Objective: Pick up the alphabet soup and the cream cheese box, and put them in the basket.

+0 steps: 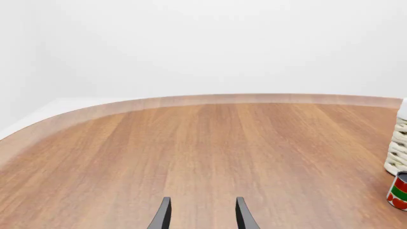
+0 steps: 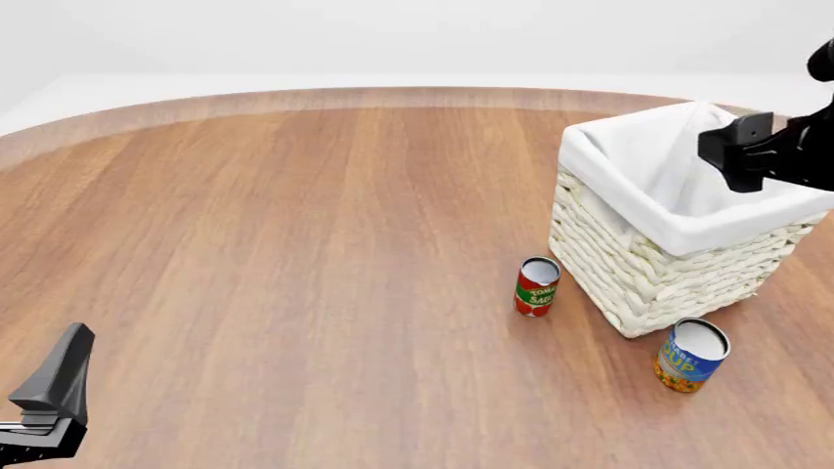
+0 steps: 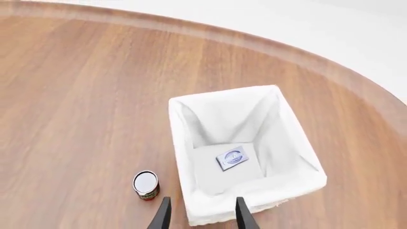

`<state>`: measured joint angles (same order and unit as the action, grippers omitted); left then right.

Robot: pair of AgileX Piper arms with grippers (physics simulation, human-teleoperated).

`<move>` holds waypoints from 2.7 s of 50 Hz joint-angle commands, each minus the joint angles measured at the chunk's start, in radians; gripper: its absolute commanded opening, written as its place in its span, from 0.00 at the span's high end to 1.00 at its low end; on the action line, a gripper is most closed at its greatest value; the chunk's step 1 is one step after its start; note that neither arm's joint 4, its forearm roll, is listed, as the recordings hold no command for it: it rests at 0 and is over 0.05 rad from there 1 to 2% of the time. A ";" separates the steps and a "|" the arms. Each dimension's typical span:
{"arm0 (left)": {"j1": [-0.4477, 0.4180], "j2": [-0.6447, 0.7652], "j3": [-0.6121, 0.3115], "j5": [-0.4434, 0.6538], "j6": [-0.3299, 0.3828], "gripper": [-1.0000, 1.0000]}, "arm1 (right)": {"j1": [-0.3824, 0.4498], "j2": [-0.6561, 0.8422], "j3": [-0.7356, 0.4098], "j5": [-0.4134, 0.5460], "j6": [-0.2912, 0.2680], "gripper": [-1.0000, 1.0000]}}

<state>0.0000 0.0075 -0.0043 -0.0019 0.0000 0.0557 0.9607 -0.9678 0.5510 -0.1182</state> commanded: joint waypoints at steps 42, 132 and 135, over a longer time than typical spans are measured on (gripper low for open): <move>0.000 0.000 0.000 0.000 0.000 0.00 | -0.048 -0.263 0.141 0.209 -0.009 0.00; 0.000 0.000 0.000 0.000 0.000 0.00 | -0.118 -0.273 0.445 0.091 0.018 0.00; 0.000 0.000 0.000 0.000 0.000 0.00 | -0.118 -0.273 0.445 0.091 0.018 0.00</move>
<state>0.0000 0.0075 -0.0043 -0.0019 0.0000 -0.0618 0.6875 -0.5248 0.6413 -0.1001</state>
